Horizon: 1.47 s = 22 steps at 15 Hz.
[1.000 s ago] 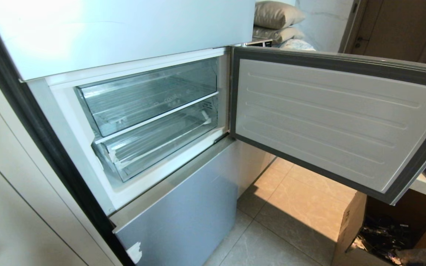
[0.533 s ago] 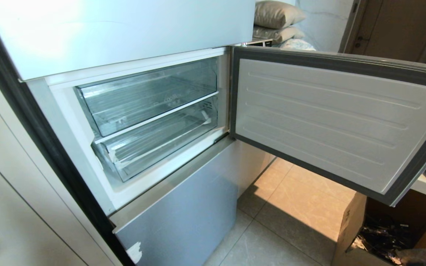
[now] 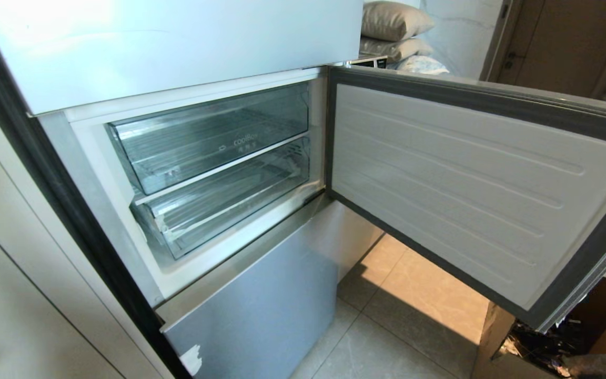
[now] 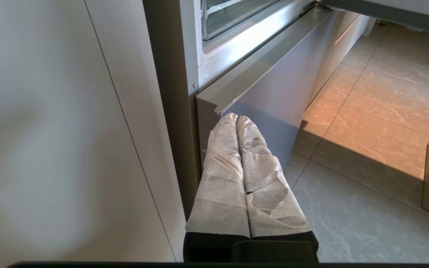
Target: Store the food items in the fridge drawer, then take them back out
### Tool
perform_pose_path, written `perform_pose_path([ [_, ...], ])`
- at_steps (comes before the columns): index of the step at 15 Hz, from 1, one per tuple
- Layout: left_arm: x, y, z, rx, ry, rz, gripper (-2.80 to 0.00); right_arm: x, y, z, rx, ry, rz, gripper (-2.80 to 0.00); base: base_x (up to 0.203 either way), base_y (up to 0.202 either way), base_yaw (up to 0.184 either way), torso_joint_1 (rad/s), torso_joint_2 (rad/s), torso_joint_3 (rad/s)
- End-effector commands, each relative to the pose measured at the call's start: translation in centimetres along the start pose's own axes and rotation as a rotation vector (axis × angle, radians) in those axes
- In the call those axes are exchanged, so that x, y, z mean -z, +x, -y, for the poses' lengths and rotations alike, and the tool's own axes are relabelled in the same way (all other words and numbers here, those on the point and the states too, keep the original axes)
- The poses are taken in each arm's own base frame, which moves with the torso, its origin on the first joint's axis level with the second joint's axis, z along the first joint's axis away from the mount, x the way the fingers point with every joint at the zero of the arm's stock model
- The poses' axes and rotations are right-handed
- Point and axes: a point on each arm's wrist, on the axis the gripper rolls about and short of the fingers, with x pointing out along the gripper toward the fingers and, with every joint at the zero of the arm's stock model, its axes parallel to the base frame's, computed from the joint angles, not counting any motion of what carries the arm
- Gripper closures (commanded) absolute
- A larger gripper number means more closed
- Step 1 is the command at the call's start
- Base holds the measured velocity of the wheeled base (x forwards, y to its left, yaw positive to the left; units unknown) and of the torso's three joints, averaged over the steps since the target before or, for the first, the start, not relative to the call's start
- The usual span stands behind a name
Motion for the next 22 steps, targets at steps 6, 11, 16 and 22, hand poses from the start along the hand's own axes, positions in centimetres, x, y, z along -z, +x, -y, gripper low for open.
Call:
perform_pose_path([
  [6,0.0,0.0,0.0,0.000,-0.001,0.000,0.00,-0.5,-3.2,-6.2,0.149,-0.345,0.795,0.00,0.000,0.000,0.000,0.000,0.00,0.000],
  [11,0.0,0.0,0.0,0.000,-0.001,0.000,0.00,2.7,4.2,-0.6,0.317,-0.341,0.605,0.00,0.000,0.000,0.000,0.000,0.00,0.000],
  [16,0.0,0.0,0.0,0.000,-0.001,0.000,0.00,12.8,10.8,0.2,0.202,-0.327,0.108,0.00,0.000,0.000,0.000,0.000,0.00,0.000],
  [22,0.0,0.0,0.0,0.000,0.001,0.000,0.00,20.7,10.8,-3.3,-0.096,-0.300,-0.340,0.00,0.000,0.000,0.000,0.000,0.00,0.000],
])
